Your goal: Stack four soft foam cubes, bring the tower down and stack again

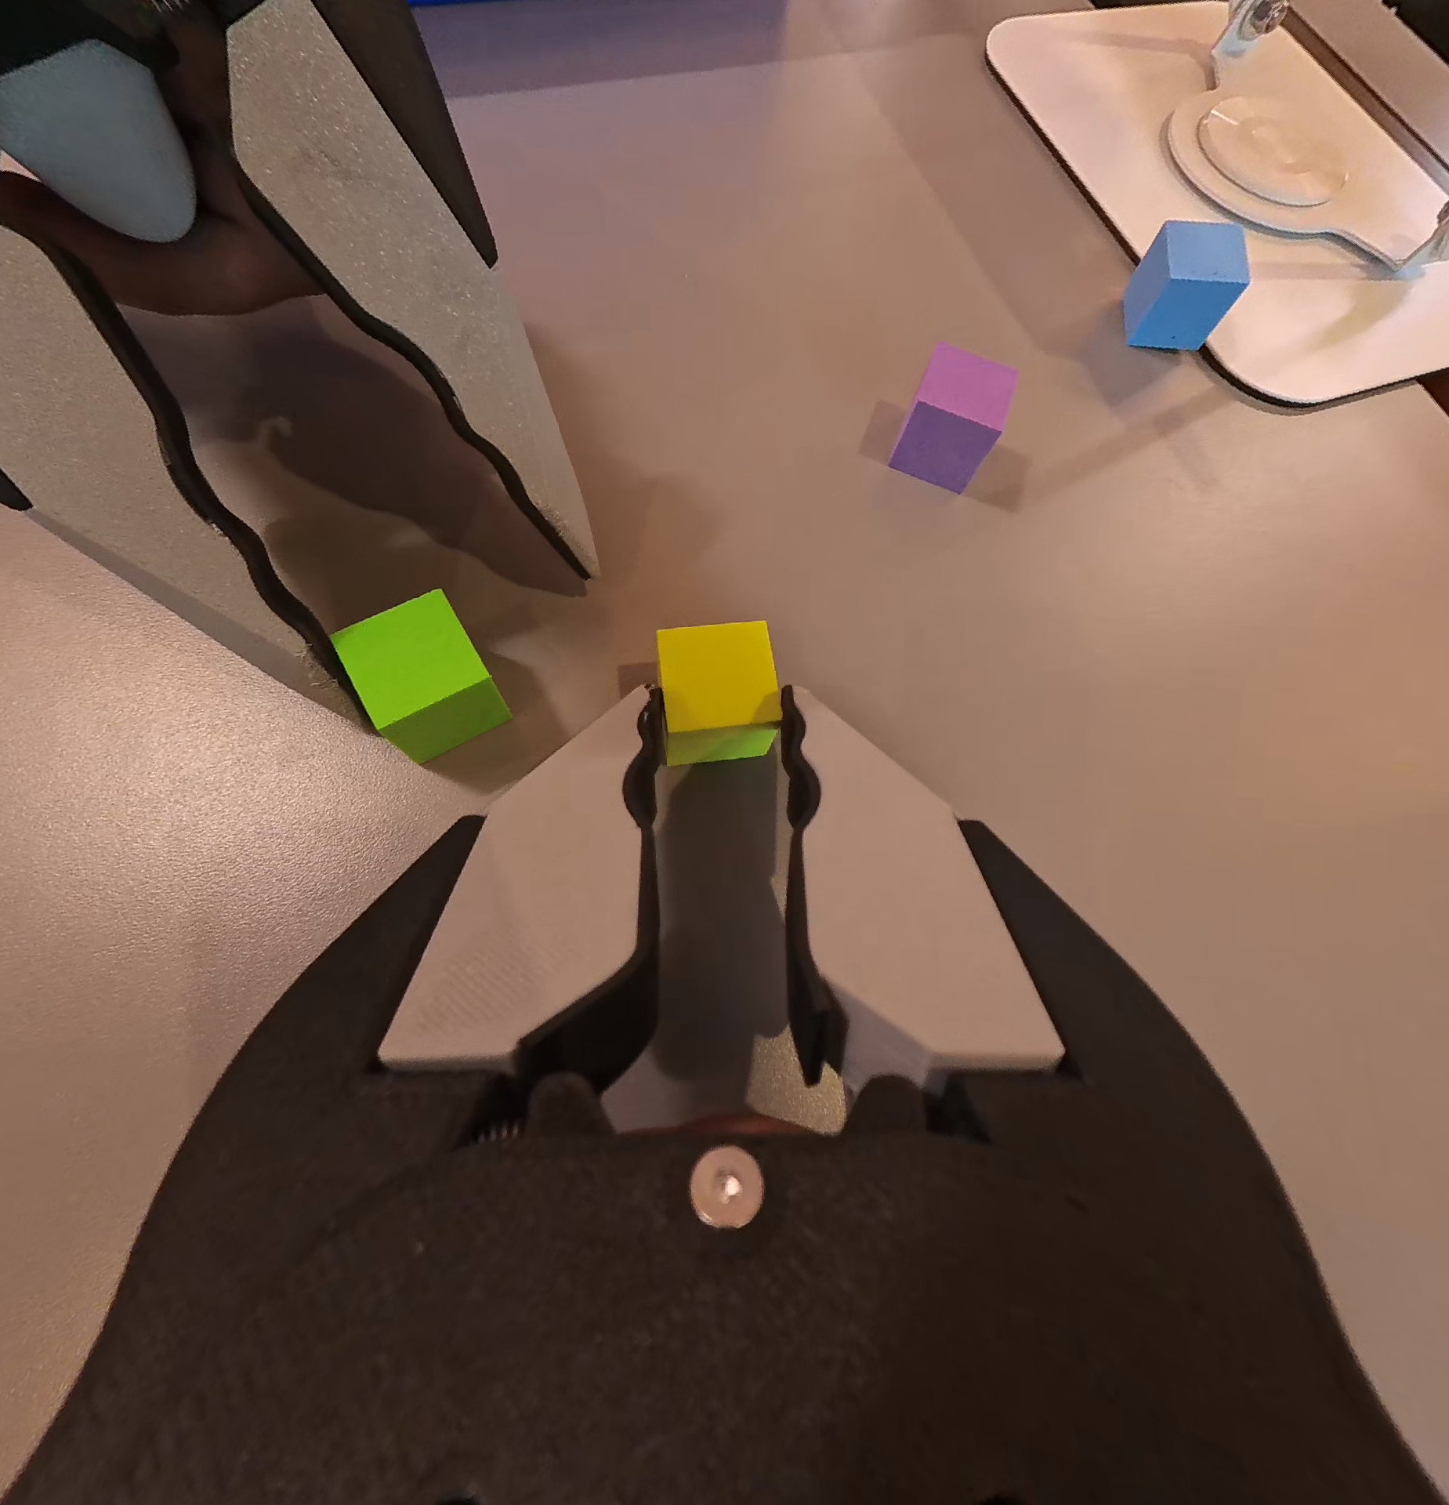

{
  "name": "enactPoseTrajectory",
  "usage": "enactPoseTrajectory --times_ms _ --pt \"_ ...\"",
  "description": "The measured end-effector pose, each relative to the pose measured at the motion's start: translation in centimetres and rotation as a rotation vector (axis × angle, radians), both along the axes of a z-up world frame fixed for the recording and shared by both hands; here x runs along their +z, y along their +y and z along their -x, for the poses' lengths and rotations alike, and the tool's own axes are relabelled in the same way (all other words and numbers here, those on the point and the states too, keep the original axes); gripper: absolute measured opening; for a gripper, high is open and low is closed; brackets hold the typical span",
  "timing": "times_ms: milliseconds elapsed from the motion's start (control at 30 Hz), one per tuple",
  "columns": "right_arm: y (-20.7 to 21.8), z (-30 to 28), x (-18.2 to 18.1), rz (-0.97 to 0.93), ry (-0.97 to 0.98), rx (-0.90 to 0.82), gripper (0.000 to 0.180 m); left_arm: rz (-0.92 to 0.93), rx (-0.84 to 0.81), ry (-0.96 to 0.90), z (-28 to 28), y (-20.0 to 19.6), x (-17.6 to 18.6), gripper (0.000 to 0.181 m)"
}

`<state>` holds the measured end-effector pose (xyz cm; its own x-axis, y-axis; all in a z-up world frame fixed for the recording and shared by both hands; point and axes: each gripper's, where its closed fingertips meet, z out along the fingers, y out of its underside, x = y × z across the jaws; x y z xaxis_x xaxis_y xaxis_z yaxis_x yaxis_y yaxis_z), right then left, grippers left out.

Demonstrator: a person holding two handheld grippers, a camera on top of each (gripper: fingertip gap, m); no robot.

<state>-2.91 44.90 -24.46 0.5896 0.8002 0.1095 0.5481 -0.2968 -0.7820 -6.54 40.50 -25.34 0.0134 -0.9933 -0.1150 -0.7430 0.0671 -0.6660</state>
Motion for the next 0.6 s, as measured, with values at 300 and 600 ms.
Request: enactPoseTrajectory --times_ms 300,600 --pt "-0.3 0.3 1.0 -0.005 0.079 0.016 0.026 -0.005 0.000 0.001 0.0 0.0 0.0 0.059" --pt "-1.3 0.9 1.9 -0.005 0.139 0.083 0.026 -0.012 0.020 0.002 0.3 0.6 0.0 0.058"
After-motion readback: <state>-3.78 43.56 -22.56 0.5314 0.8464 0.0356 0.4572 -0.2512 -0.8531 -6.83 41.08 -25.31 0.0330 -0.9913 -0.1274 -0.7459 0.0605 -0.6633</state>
